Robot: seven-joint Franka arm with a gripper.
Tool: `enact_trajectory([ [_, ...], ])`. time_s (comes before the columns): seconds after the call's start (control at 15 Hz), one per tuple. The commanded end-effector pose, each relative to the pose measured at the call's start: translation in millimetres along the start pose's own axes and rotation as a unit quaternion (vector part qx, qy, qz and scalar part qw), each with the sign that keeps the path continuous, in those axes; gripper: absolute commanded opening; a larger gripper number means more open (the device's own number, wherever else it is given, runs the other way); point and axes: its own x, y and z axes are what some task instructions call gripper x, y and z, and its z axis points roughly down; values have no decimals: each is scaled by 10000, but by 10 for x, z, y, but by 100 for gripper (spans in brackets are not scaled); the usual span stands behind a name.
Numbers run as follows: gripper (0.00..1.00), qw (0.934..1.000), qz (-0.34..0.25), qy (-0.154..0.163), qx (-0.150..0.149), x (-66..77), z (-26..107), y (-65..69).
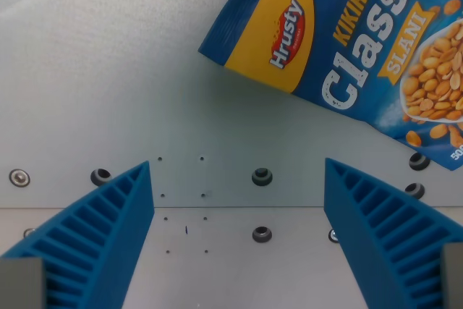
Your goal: Rotate around base negative z
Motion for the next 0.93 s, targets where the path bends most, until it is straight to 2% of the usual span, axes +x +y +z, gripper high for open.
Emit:
enact_trajectory([
  [0.07, 100, 10000, 63, 31, -3, 2, -25, 1],
  [0.93, 100, 9957, 928, 32, 15, 2, -25, 1],
])
